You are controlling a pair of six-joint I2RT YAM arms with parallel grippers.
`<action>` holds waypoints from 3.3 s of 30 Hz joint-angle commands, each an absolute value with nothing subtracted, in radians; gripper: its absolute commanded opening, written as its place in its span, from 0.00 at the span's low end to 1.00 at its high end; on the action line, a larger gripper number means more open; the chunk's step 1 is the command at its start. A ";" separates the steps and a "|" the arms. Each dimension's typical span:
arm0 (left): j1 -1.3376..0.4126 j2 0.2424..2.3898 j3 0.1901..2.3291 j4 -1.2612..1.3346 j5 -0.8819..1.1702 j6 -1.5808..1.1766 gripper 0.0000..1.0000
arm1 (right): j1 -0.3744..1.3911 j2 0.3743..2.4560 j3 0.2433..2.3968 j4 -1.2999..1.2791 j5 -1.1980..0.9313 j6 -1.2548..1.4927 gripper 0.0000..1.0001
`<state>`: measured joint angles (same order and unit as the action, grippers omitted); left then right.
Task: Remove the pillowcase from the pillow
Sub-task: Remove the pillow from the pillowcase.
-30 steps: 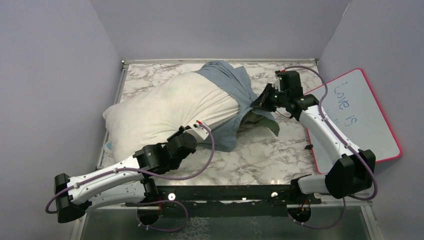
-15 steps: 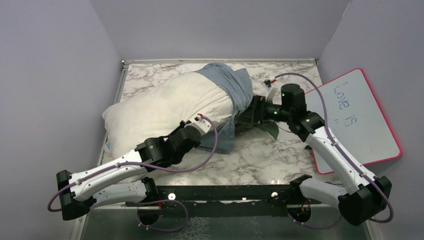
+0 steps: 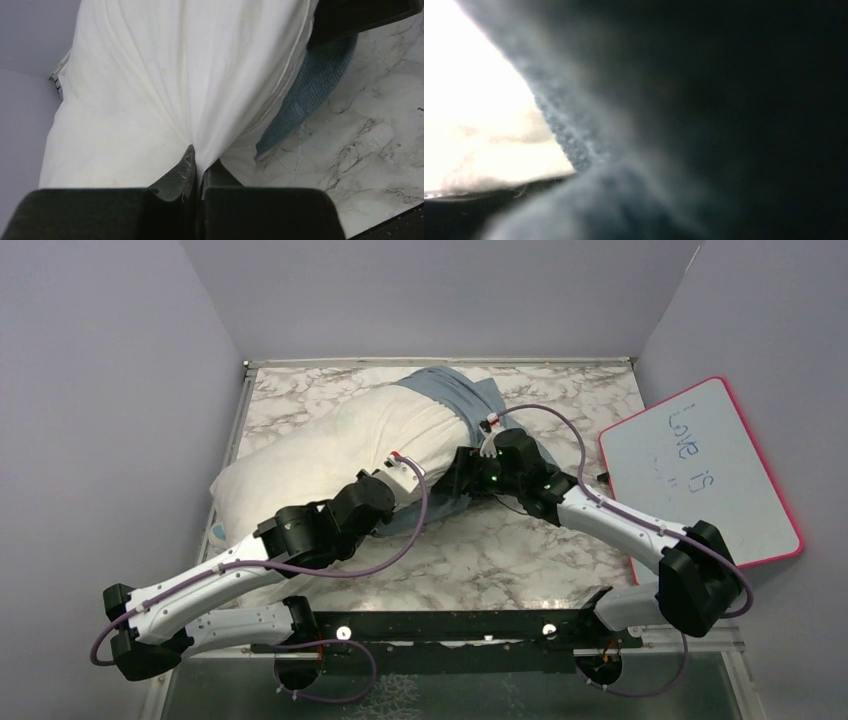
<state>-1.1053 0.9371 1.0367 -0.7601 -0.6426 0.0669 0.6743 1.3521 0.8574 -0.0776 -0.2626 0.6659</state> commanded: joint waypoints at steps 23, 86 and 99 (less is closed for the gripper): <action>-1.111 0.762 1.119 -0.750 -0.693 0.032 0.00 | 0.631 1.200 1.037 -0.426 0.108 0.442 0.27; -1.111 0.802 1.229 -0.750 -0.001 -0.073 0.84 | 0.426 1.493 1.379 -0.642 -0.613 0.284 0.60; -1.009 1.001 1.268 -0.735 -0.638 -0.346 0.99 | 0.816 1.348 0.781 -0.336 -0.418 0.583 0.35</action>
